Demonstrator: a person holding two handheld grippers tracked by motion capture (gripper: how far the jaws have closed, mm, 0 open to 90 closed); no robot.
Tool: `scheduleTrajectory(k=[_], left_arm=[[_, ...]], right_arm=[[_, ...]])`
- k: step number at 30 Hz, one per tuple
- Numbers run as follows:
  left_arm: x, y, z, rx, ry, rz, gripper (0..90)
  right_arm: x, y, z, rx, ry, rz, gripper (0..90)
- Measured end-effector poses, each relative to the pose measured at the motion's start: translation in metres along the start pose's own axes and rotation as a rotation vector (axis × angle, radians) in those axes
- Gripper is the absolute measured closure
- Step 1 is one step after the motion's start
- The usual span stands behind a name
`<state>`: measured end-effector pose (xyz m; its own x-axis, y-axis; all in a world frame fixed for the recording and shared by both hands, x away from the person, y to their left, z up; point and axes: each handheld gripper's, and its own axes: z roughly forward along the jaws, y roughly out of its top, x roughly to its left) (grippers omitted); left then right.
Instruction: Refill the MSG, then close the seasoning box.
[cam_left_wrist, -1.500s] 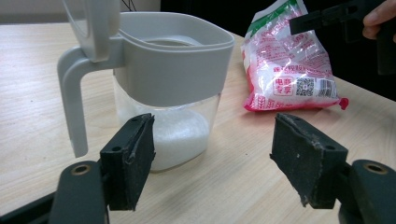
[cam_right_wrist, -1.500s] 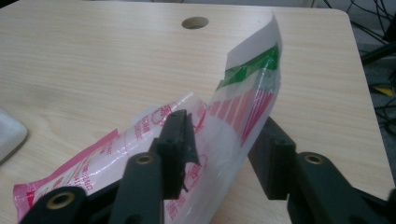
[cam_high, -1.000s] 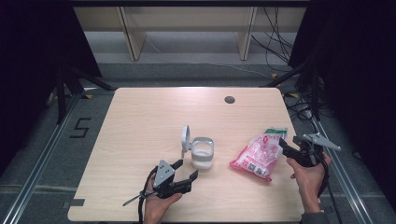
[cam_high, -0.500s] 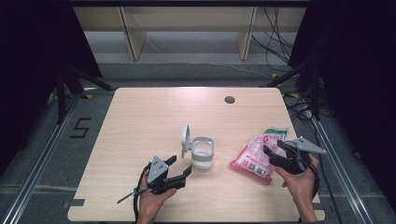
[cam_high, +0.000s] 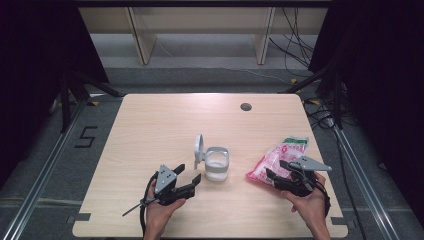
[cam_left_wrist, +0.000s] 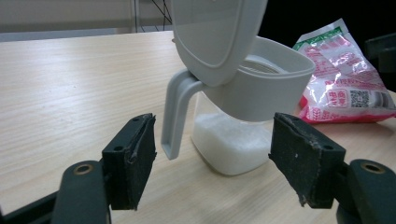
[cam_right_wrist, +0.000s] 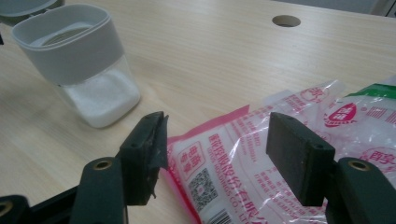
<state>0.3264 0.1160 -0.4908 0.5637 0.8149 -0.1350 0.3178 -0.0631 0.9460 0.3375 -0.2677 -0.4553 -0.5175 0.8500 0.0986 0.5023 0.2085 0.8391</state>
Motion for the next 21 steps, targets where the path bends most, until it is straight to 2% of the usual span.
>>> scheduleTrajectory(k=[1,2,3,4,5,6,7,8,9,10,12,14,16,17,18,19,20,21], left_arm=[[0.001,0.001,0.000,-0.003,0.002,0.004,31.6],[0.002,0.003,0.000,-0.004,0.007,0.001,32.1],[0.003,0.004,0.001,-0.012,0.005,0.001,32.7],[0.004,0.005,0.001,-0.008,0.017,0.004,33.4],[0.006,0.006,0.001,-0.008,0.022,0.007,34.5],[0.006,0.007,0.001,-0.012,0.027,0.000,36.1],[0.006,0.007,0.001,-0.012,0.027,0.000,37.4],[0.010,0.009,0.001,-0.015,0.026,0.000,39.2],[0.011,0.009,0.002,-0.022,0.026,-0.006,41.8],[0.013,0.010,0.002,-0.028,0.024,-0.003,44.3],[0.017,0.011,0.001,-0.021,0.028,0.005,48.0],[0.018,0.013,0.002,-0.021,0.044,0.017,52.4],[0.019,0.015,0.003,-0.023,0.040,0.030,58.0],[0.020,0.016,0.003,-0.023,0.033,0.032,60.3],[0.020,0.017,0.004,-0.025,0.030,0.043,63.3],[0.020,0.018,0.005,-0.031,0.030,0.043,64.2],[0.020,0.019,0.005,-0.032,0.020,0.054,64.5],[0.020,0.020,0.006,-0.037,0.011,0.054,65.3]], right_arm=[[-0.002,0.000,0.001,-0.014,0.004,-0.043,38.8],[0.001,-0.001,0.000,-0.007,0.002,-0.029,38.9],[0.001,-0.001,0.000,-0.007,0.003,-0.055,39.0],[0.004,-0.002,-0.002,0.003,0.004,-0.031,39.0],[0.002,-0.002,0.000,-0.017,0.015,-0.054,39.1],[0.003,-0.002,-0.001,-0.007,0.019,-0.055,39.1],[0.008,-0.003,-0.002,0.010,0.010,-0.009,39.1],[0.008,-0.004,0.000,-0.011,0.021,-0.029,39.3],[0.006,-0.003,0.000,-0.007,0.019,-0.062,39.4],[0.010,-0.004,0.000,0.000,0.022,-0.032,39.4],[0.009,-0.004,0.000,0.001,0.027,-0.069,39.5],[0.011,-0.004,0.000,-0.018,0.034,-0.056,39.6],[0.012,-0.005,-0.001,-0.017,0.027,-0.063,39.7],[0.015,-0.005,-0.002,-0.006,0.031,-0.044,39.7],[0.014,-0.005,0.000,-0.016,0.040,-0.078,39.8],[0.016,-0.005,-0.001,-0.015,0.044,-0.054,39.8],[0.017,-0.006,-0.002,-0.001,0.040,-0.068,39.8],[0.021,-0.006,-0.001,-0.009,0.052,-0.038,39.8]])
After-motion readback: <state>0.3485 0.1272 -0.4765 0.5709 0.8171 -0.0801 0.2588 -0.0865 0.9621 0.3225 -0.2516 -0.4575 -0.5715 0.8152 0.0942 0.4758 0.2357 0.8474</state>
